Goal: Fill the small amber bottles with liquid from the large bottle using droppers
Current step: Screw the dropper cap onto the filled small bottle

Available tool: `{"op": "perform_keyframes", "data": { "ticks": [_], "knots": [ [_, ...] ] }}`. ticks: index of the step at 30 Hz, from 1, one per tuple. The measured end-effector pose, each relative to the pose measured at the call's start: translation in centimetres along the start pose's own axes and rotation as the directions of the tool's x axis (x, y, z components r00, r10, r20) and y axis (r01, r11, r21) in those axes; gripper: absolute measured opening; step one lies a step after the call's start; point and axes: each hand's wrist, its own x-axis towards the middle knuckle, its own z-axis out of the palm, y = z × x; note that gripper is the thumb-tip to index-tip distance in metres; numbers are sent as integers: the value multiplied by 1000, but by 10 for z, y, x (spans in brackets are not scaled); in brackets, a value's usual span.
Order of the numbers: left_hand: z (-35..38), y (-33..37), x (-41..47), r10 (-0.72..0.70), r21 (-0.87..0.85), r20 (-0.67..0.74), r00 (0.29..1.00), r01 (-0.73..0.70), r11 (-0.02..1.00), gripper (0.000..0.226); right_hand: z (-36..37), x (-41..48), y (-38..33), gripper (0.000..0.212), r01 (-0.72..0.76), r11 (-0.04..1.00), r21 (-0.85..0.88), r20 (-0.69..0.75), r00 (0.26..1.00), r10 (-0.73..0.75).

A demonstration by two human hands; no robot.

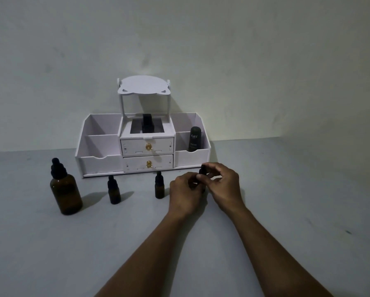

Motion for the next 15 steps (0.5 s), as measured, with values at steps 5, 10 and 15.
{"op": "perform_keyframes", "data": {
  "ticks": [5, 10, 15],
  "knots": [
    [1, 0, -4, -15, -37, 7, 1000, 16, 999, 24, 0, -2, 3, 42, 26, 999, 39, -6, 1000, -26],
    [2, 1, -4, -25, -42, 8, 1000, 25, 999, 28, 3, -1, 4, 28, 30, 998, 58, -54, 998, -27],
    [-2, 1, -5, -11, -37, 7, 1000, 11, 999, 28, 2, -1, 6, 34, 78, 994, 75, -86, 994, -72]
  ]
}}
